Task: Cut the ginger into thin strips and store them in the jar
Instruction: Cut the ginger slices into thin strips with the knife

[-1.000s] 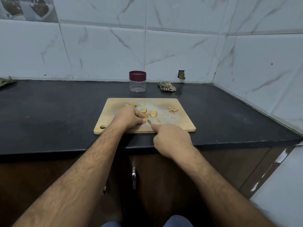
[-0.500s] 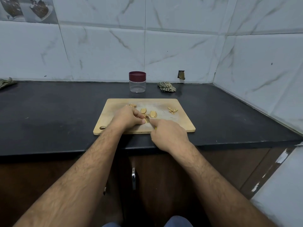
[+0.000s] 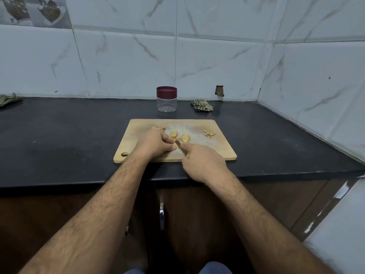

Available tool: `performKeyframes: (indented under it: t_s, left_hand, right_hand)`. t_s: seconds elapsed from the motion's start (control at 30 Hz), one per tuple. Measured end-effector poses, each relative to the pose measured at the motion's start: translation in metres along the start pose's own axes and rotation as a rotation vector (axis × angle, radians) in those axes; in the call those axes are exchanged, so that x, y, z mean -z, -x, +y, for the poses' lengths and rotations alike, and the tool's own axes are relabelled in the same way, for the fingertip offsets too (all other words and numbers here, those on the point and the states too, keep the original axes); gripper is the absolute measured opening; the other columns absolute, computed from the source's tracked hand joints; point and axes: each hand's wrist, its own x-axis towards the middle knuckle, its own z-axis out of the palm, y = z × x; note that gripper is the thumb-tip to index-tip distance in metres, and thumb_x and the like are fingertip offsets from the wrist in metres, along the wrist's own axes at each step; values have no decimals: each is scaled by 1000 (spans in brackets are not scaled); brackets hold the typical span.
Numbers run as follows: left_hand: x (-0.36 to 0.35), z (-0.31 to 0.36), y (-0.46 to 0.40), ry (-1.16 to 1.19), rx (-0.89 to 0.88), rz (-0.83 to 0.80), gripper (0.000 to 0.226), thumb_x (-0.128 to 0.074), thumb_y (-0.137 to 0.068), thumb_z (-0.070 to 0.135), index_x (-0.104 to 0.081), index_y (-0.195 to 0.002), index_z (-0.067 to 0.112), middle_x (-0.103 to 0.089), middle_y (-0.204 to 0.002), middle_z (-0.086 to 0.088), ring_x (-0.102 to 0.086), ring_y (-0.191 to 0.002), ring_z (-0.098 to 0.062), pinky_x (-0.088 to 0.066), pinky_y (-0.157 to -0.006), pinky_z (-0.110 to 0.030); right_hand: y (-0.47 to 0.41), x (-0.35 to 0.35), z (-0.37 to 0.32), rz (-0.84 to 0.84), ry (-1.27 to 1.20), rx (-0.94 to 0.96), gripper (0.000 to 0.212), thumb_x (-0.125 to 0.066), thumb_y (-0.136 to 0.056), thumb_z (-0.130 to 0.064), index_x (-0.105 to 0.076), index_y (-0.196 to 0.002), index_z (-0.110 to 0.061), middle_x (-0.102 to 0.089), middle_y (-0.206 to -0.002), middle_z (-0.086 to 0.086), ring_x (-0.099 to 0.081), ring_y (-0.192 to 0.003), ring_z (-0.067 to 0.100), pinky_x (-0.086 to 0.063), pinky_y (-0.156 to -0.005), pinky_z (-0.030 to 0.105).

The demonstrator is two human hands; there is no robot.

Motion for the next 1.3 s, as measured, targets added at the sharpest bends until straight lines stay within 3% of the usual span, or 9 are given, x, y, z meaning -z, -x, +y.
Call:
performKeyframes:
  t_s: [0.37, 0.53, 0.83, 0.97, 1.13, 1.3]
  left_hand:
    - [0, 0, -2, -23, 4, -26, 12, -78, -83, 28, -79, -95, 25, -72, -111, 14, -62, -106, -7, -49, -97, -35]
    - [-2, -1, -3, -33, 5, -16, 11, -77, -83, 27, -79, -94, 26, -73, -109, 12, -63, -106, -8, -50, -96, -36]
    - [3, 5, -1, -75, 7, -30, 14, -75, -86, 29, -78, -99, 26, -73, -110, 8, -60, -110, -11, -48, -96, -32]
    - [1, 3, 0, -77, 18, -6, 14, -76, -84, 28, -78, -98, 27, -72, -106, 8, -61, -103, -11, -49, -93, -31]
    - [-1, 1, 1, -25, 23, 33, 10, -81, -79, 27, -74, -86, 27, -55, -72, 15, -49, -71, -5, -38, -63, -25]
    - [0, 3, 2, -2, 12, 23, 12, -82, -78, 25, -71, -75, 30, -66, -79, 14, -59, -79, -7, -47, -72, -27]
  right_hand:
    - [-8, -5, -2, -17, 65, 28, 53, -42, -96, -19, -42, -143, -41, -61, -129, -1, -55, -116, 24, -39, -78, 33]
    - [-10, -5, -4, -30, 49, 22, 55, -41, -97, -19, -38, -148, -41, -56, -138, 0, -52, -124, 24, -43, -90, 35]
    - [11, -3, 10, -49, 75, 12, 55, -40, -96, -18, -38, -146, -40, -57, -135, 1, -52, -120, 24, -39, -78, 35]
    - [11, 0, 9, -38, 24, -8, 56, -43, -94, -19, -41, -145, -42, -58, -133, -1, -53, -118, 24, -39, -77, 34]
    - [10, 3, 7, -3, -2, -5, 56, -43, -94, -20, -40, -147, -38, -56, -138, -2, -52, -122, 24, -43, -84, 35]
    - [0, -2, 0, 0, -9, 3, 58, -44, -94, -19, -40, -148, -38, -57, -138, -2, -52, -123, 23, -40, -81, 33]
